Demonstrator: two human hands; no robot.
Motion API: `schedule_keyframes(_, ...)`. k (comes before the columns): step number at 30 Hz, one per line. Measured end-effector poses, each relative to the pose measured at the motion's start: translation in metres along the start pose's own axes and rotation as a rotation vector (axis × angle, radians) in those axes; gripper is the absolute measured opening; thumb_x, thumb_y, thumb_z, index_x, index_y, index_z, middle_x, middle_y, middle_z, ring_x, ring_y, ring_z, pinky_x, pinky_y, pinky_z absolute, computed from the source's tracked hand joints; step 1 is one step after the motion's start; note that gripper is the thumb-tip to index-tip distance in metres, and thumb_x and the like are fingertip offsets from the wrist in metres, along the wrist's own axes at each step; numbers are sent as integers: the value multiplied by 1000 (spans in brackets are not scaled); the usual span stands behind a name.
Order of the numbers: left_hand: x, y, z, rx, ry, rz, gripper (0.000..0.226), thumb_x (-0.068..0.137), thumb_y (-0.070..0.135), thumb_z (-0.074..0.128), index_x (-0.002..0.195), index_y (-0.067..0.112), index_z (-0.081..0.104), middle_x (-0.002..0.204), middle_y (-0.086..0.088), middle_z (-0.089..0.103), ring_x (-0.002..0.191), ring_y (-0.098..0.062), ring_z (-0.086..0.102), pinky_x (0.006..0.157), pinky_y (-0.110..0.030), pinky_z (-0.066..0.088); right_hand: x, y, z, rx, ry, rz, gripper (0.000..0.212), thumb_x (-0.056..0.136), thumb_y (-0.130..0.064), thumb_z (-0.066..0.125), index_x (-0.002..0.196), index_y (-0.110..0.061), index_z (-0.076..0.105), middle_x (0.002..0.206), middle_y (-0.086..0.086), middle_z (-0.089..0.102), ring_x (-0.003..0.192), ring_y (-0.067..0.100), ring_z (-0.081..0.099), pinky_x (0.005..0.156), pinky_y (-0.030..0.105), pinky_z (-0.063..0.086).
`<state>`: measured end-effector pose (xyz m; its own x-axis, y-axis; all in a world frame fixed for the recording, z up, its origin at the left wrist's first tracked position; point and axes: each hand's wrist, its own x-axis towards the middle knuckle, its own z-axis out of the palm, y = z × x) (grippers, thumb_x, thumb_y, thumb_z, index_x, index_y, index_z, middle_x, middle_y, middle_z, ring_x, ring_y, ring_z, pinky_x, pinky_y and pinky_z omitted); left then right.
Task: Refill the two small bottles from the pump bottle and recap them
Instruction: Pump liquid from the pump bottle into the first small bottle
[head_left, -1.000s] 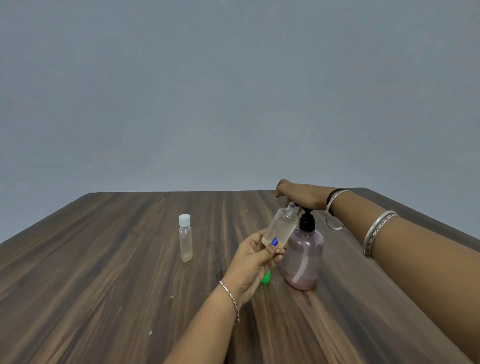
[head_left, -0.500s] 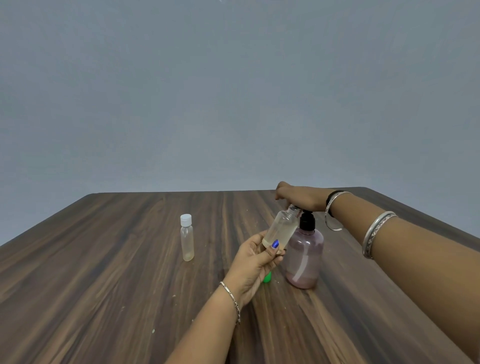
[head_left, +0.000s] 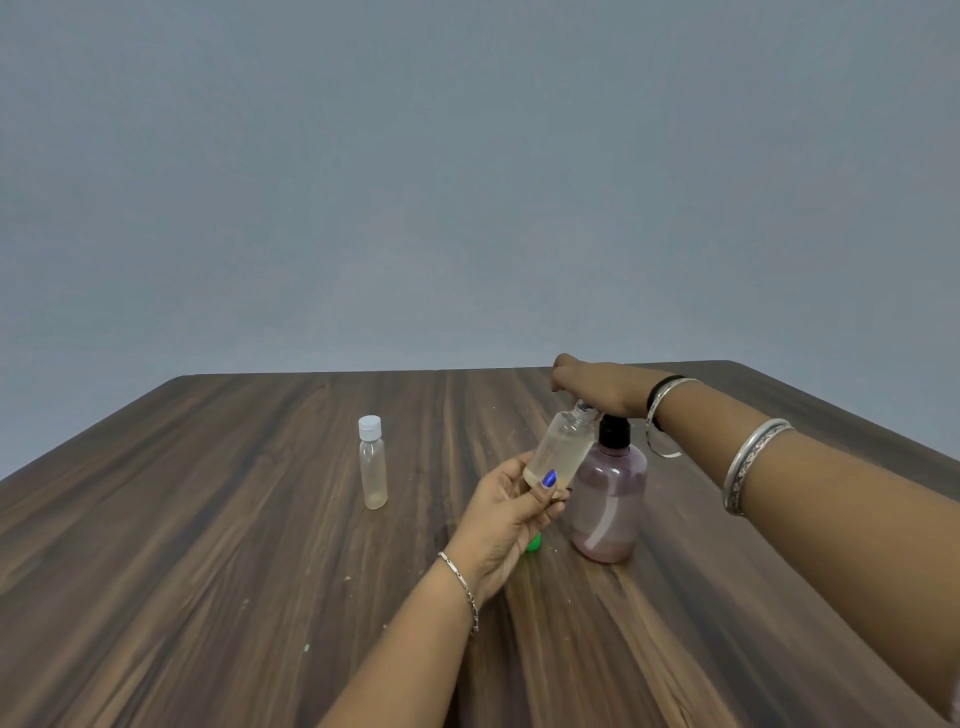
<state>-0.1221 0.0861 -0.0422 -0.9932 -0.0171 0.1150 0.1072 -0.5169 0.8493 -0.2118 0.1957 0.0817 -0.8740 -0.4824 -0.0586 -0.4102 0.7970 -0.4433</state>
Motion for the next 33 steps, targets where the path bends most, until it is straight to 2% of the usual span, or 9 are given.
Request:
schedule_keyframes(5,-1,0,-1,0,9,-5,33,86,-8,52,115,6,53,95,-12,65,75,-13,65,69,-20,55,-1,-1,2,3,-2,-7,22,98,-27,26,103,-12,41,83,-1,46,89,23,43,75,31,31)
schedule_keyframes(9,-2,2,0,-20,0,-2,32,86,-7,51,115,6,54,96,-14,65,77,-14,65,70,-20,55,0,-4,-4,5,3,-14,23,98,-31,25,101,-13,38,80,0,46,73,16,39,74,32,31)
schedule_keyframes(13,-1,2,0,-37,-4,-6,33,86,-8,51,117,4,53,98,-16,64,76,-15,65,70,-21,55,1,-4,-8,-14,-15,-2,23,97,-33,25,102,-15,40,78,-1,46,68,14,38,75,32,32)
schedule_keyframes(21,0,1,-4,-15,11,-8,37,86,-8,51,121,1,50,97,-14,64,76,-13,66,71,-21,55,-2,-1,0,11,-20,47,27,96,-31,28,111,-14,43,91,7,53,83,20,46,70,30,34)
schedule_keyframes(25,-1,1,-3,-16,9,-20,35,86,-8,51,119,3,51,99,-14,64,79,-16,65,70,-22,56,-2,-1,1,17,2,24,21,96,-28,28,105,-13,41,84,3,48,69,12,43,62,26,31)
schedule_keyframes(29,-1,0,-2,-25,7,-19,33,86,-7,52,117,4,53,96,-13,66,81,-16,65,71,-22,55,0,-3,-2,44,19,-12,19,97,-28,28,98,-13,39,75,0,44,67,13,39,64,28,30)
schedule_keyframes(33,-1,1,-1,-43,-5,-17,27,86,-7,52,109,7,56,97,-15,65,81,-16,65,72,-22,56,0,-6,-6,8,-20,-2,20,97,-31,27,100,-14,38,78,2,44,66,14,40,63,27,30)
